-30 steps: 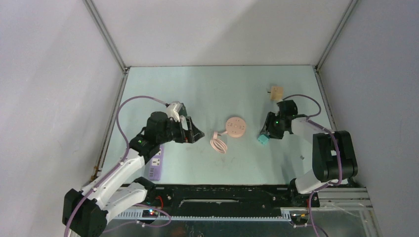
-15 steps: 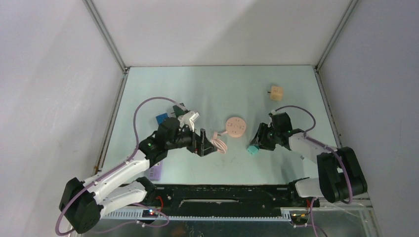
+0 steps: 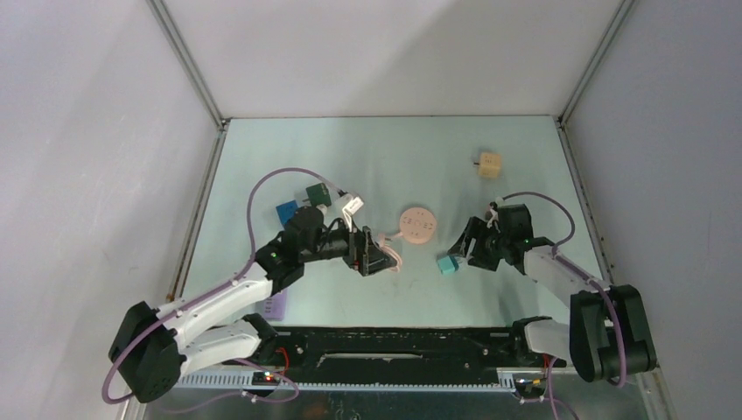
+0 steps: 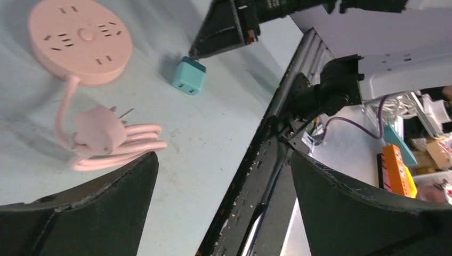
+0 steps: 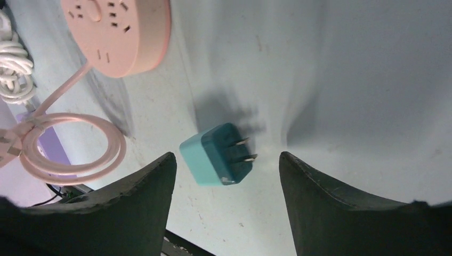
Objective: Insert the plug
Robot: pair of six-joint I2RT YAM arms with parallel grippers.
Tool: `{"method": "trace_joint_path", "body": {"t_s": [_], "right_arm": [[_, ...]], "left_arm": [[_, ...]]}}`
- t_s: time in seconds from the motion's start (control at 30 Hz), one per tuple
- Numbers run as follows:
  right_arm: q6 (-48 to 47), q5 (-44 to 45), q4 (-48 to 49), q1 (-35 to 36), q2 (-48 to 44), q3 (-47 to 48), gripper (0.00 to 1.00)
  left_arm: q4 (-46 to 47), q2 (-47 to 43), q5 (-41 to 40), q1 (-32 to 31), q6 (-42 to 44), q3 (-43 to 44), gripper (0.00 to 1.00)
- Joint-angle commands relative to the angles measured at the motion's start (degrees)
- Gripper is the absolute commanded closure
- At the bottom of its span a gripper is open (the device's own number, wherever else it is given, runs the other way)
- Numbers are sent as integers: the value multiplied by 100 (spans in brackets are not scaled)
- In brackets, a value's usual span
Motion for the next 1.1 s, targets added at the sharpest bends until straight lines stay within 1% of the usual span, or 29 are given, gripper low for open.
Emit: {"method": "trace_joint_path", "body": {"t_s": [0.0, 0.07, 0.17, 0.23, 0.37, 0.53, 0.67, 0.7, 0.8, 0.87, 1.0, 1.07], "right_arm": [[-268, -398, 395, -282, 424, 69, 30], [-249, -733, 661, -393, 725, 71, 37], [-181, -1125, 951, -438, 1150, 71, 45], [-136, -1384, 1105, -421, 1296, 51, 53], [50, -1575, 1424, -288, 1146, -60, 58], [192, -1531, 1412, -156, 809, -122, 58], [227, -1420, 1510, -153, 826, -229, 58], [217, -1414, 1527, -154, 869, -248, 58], [230, -1404, 1639, -162, 997, -301, 58], [227, -1366, 1715, -162, 1070, -323, 58], [301, -1438, 1930, -169, 1204, -355, 58], [379, -1497, 2054, -176, 1226, -393, 59]], "left_arm": [[803, 229, 402, -226, -289, -192, 5], [1026, 297, 461, -308, -380, -255, 6], [1241, 370, 477, -398, -457, -302, 7], [1346, 462, 458, -432, -510, -310, 8], [1358, 878, 321, -589, -515, -202, 12], [1071, 1737, -155, -1066, -345, 217, 18], [1214, 2537, -338, -1290, -397, 570, 24], [1217, 2706, -413, -1324, -408, 662, 25], [1080, 3179, -714, -1348, -484, 978, 35], [851, 3494, -989, -1350, -518, 1237, 39], [725, 4136, -1082, -1348, -550, 1656, 43], [655, 4386, -1171, -1348, -594, 1791, 48]]}}
